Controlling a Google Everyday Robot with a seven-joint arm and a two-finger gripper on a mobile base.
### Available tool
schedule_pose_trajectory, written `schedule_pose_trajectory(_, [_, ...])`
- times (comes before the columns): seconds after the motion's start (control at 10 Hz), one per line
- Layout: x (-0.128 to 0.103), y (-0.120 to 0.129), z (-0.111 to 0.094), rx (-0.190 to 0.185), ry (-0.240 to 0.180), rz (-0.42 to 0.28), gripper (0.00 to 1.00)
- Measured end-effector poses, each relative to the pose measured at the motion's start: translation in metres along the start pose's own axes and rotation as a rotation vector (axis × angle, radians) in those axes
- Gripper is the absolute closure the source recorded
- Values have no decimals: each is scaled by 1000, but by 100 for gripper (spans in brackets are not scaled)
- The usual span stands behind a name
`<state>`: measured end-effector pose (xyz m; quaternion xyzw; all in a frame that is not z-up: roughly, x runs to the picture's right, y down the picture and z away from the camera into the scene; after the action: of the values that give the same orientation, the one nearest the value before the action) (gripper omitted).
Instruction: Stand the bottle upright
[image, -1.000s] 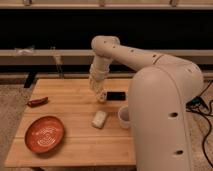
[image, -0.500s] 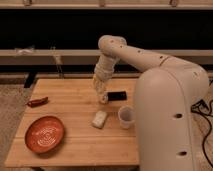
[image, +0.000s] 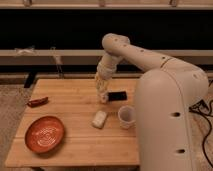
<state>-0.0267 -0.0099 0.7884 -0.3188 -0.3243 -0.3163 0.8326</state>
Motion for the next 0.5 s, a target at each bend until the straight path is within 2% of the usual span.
schedule_pose_trajectory(0.3, [4, -3, 0, 0, -16, -8, 100])
schedule_pose_trajectory(0.5, [9, -4, 1, -3, -38, -17, 90])
